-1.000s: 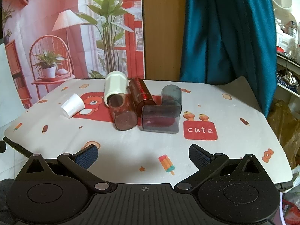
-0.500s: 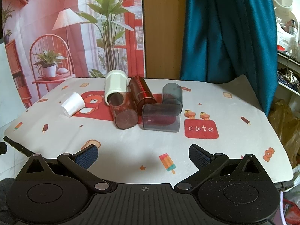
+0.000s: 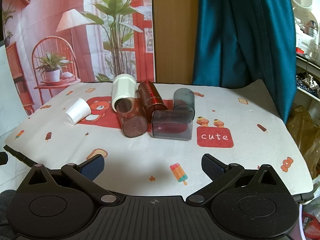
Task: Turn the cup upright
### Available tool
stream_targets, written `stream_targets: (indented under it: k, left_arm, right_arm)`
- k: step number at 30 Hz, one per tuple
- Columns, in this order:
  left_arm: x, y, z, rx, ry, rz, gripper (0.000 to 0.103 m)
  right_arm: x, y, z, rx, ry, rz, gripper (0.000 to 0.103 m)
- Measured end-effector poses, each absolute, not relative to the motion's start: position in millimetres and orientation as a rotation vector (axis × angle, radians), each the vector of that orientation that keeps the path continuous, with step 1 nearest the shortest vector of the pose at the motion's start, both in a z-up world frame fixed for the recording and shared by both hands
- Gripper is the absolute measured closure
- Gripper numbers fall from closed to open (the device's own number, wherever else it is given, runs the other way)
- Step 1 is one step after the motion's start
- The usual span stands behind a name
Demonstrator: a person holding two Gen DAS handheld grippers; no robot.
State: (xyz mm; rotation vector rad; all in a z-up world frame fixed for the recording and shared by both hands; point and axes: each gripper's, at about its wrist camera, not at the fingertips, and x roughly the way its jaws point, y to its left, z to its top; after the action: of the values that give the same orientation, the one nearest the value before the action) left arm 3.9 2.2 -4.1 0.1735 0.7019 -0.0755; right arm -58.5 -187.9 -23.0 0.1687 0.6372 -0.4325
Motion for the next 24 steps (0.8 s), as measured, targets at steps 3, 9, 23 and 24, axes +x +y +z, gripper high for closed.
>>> stream_targets:
  k: [3,9,23,24]
  left_arm:
    - [3.6,2.0,-4.6,0.175,0.702,-0.076,0.000]
    - [3.4,2.2,-5.5,0.175,0.703,-0.076,0.000]
    - [5.8,1.3,-5.3,0.178,0.711,-0.077,0.000]
    - [5.7,1.4,-5.4,0.178,0.712,-0.076,0.000]
  right_arm:
    - [-58.2,-188.5,-22.8,0.168,0.637,-0.431,0.000]
    - [-58.1,-188.3,-22.9,0.169,0.638,-0.432,0.000]
    - [-58.5,-186.7,-26.2,0.171,0.644,-0.431,0.000]
    - [-58.4,-186.8,-26.3,0.172,0.645,-0.431,0.000]
